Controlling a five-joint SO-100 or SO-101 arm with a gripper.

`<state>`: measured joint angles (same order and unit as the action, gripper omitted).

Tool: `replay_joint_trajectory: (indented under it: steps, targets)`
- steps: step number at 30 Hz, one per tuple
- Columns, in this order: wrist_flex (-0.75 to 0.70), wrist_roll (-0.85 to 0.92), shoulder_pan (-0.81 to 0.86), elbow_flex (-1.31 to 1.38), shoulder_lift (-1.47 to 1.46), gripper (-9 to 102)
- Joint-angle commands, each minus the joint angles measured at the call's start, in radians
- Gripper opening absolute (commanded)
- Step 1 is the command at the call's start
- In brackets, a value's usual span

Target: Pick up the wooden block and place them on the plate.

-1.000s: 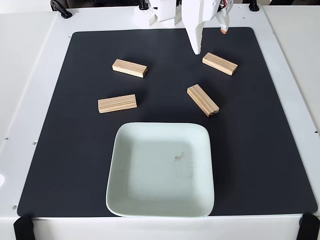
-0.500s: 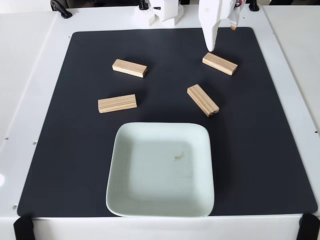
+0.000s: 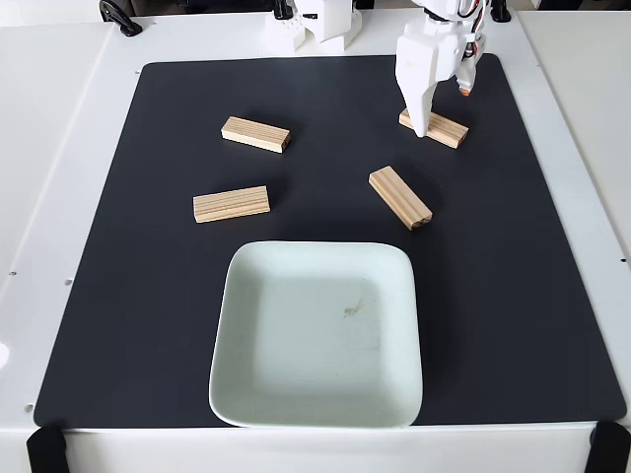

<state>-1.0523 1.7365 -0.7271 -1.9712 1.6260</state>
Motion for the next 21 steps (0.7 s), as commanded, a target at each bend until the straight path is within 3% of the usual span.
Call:
replay_joint_trajectory:
  steps: [1, 21]
  targets:
    - [0.009, -0.029, -0.012, -0.003, 0.002, 41]
    - [0.009, -0.026, -0.052, -0.032, -0.002, 41]
